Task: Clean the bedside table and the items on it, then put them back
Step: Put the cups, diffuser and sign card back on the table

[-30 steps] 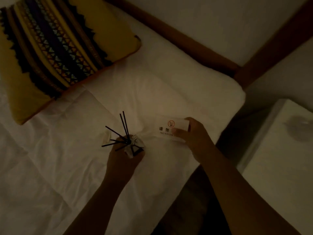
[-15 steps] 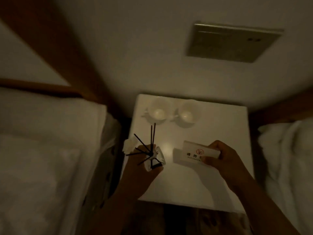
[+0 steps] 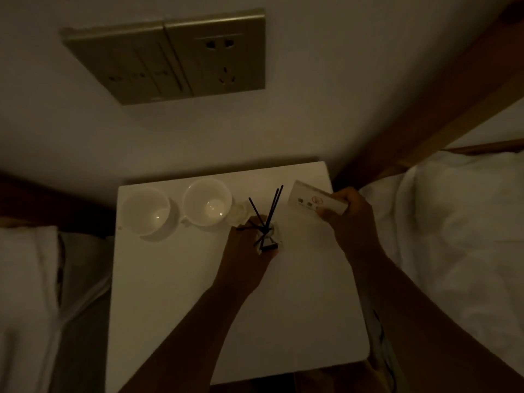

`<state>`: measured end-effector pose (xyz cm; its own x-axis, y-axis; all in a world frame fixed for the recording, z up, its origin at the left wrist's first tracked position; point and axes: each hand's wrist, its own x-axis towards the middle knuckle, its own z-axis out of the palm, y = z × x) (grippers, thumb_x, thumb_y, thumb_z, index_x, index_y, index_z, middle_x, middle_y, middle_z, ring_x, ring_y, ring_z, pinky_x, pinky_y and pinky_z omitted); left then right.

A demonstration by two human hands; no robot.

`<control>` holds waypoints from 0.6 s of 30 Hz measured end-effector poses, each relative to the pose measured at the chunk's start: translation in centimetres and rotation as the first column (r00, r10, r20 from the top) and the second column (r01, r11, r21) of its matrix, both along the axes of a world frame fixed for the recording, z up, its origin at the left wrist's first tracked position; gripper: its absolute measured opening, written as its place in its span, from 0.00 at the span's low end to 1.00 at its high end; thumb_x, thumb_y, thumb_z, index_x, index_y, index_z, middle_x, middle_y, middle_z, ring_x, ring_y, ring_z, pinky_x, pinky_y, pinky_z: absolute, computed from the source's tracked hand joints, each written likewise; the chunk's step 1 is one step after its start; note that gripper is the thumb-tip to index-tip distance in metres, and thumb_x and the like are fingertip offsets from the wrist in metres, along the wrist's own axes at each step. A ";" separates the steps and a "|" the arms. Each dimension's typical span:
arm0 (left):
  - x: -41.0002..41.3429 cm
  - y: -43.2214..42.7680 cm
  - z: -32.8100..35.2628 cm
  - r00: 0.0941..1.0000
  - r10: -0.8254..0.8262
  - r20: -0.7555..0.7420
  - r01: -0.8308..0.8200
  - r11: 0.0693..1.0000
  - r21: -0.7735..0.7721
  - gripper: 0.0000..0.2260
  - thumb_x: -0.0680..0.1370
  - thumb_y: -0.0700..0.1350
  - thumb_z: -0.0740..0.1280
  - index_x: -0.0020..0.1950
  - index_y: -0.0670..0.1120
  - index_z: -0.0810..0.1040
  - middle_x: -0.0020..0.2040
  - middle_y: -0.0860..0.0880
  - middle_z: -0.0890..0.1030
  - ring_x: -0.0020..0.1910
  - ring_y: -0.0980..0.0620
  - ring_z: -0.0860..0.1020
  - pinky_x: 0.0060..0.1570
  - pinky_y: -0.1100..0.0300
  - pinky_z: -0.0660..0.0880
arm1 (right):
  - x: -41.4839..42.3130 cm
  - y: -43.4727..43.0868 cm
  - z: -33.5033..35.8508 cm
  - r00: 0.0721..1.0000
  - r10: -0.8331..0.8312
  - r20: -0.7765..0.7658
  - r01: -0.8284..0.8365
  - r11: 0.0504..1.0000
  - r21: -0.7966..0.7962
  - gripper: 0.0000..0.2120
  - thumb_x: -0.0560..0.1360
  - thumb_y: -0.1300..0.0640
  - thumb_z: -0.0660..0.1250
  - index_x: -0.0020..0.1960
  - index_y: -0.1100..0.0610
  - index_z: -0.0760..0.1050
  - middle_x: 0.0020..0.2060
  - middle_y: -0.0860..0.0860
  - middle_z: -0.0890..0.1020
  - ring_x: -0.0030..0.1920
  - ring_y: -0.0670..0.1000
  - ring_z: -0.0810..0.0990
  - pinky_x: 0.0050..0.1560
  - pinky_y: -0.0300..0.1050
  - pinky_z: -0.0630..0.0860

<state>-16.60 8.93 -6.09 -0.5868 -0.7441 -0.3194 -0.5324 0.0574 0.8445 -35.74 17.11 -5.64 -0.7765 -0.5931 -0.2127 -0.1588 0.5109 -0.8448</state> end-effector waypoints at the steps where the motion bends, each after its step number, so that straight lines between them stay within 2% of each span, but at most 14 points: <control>1: -0.6 -0.4 -0.3 1.000 0.013 -0.006 -0.013 1.000 0.014 0.17 0.72 0.40 0.73 0.59 0.49 0.76 0.58 0.47 0.78 0.59 0.50 0.77 0.63 0.49 0.74 | -0.4 -0.4 -0.5 1.000 -0.003 -0.010 0.003 1.000 -0.011 0.11 0.70 0.62 0.74 0.45 0.56 0.72 0.40 0.48 0.78 0.39 0.38 0.76 0.30 0.27 0.71; 4: -1.8 -1.3 -0.8 0.999 0.051 -0.011 -0.052 0.996 -0.067 0.17 0.72 0.39 0.73 0.59 0.48 0.76 0.59 0.47 0.78 0.59 0.46 0.76 0.63 0.44 0.74 | -0.8 -1.2 -1.8 1.000 0.006 -0.012 -0.006 0.999 -0.031 0.11 0.70 0.61 0.74 0.45 0.54 0.72 0.40 0.46 0.78 0.38 0.37 0.77 0.30 0.25 0.71; 7: -2.8 -1.7 -0.8 0.999 0.047 -0.012 -0.048 0.982 -0.180 0.20 0.72 0.40 0.72 0.61 0.50 0.74 0.58 0.48 0.78 0.60 0.46 0.76 0.63 0.44 0.73 | -1.0 -1.6 -2.7 1.000 0.024 0.005 -0.024 0.998 -0.061 0.13 0.70 0.57 0.73 0.41 0.42 0.71 0.39 0.39 0.78 0.39 0.33 0.78 0.31 0.26 0.72; 10: -3.6 -2.6 -1.2 0.998 0.061 -0.026 -0.066 0.963 -0.260 0.18 0.72 0.39 0.73 0.60 0.47 0.76 0.57 0.49 0.78 0.59 0.47 0.76 0.62 0.44 0.73 | -1.1 -1.9 -3.2 0.999 0.040 0.028 -0.038 0.998 -0.056 0.15 0.70 0.54 0.72 0.42 0.35 0.71 0.40 0.30 0.78 0.42 0.32 0.78 0.32 0.26 0.72; 12: -3.6 -2.6 -1.5 0.996 0.084 -0.020 -0.086 0.956 -0.280 0.18 0.72 0.38 0.73 0.61 0.43 0.77 0.59 0.50 0.77 0.60 0.51 0.74 0.65 0.51 0.72 | -1.0 -1.8 -3.4 0.999 0.030 0.033 -0.028 0.998 -0.059 0.16 0.69 0.53 0.72 0.43 0.33 0.71 0.41 0.28 0.78 0.43 0.32 0.78 0.34 0.27 0.72; 13: -3.5 -2.5 -1.6 0.995 0.102 -0.009 -0.100 0.955 -0.278 0.20 0.72 0.38 0.73 0.63 0.42 0.76 0.61 0.50 0.75 0.61 0.56 0.71 0.67 0.62 0.68 | -0.9 -1.8 -3.5 0.999 0.021 0.045 -0.018 0.998 -0.063 0.16 0.69 0.53 0.72 0.45 0.33 0.72 0.43 0.30 0.78 0.45 0.33 0.78 0.37 0.29 0.74; 14: -3.4 -2.2 -1.6 0.992 0.126 0.016 -0.117 0.954 -0.276 0.23 0.72 0.38 0.73 0.66 0.42 0.74 0.62 0.51 0.72 0.61 0.61 0.67 0.66 0.75 0.61 | -0.8 -1.7 -3.7 0.998 0.012 0.063 -0.008 0.997 -0.071 0.17 0.69 0.54 0.72 0.47 0.33 0.72 0.46 0.31 0.79 0.48 0.34 0.79 0.41 0.33 0.77; 15: -3.2 -1.9 -1.6 0.988 0.146 0.047 -0.127 0.952 -0.279 0.26 0.72 0.38 0.73 0.69 0.42 0.71 0.64 0.50 0.71 0.62 0.63 0.64 0.61 0.84 0.54 | -0.7 -1.5 -3.8 0.996 0.003 0.084 0.005 0.996 -0.087 0.19 0.69 0.54 0.72 0.51 0.33 0.71 0.50 0.33 0.78 0.51 0.35 0.79 0.44 0.34 0.78; 16: -2.9 -1.5 -1.7 0.984 0.158 0.079 -0.131 0.953 -0.271 0.28 0.72 0.38 0.73 0.71 0.42 0.69 0.67 0.49 0.69 0.64 0.62 0.63 0.58 0.87 0.50 | -0.5 -1.2 -3.9 0.995 -0.012 0.099 0.022 0.994 -0.103 0.22 0.69 0.54 0.72 0.54 0.33 0.70 0.53 0.34 0.77 0.54 0.35 0.78 0.46 0.33 0.79; 18: -1.9 -0.2 -1.8 0.976 0.177 0.128 -0.144 0.961 -0.236 0.34 0.73 0.39 0.72 0.76 0.43 0.60 0.75 0.47 0.62 0.72 0.57 0.59 0.64 0.82 0.48 | 0.7 -0.2 -3.8 0.990 -0.062 0.124 0.077 0.990 -0.119 0.27 0.69 0.54 0.72 0.61 0.33 0.66 0.57 0.35 0.75 0.56 0.34 0.76 0.45 0.30 0.78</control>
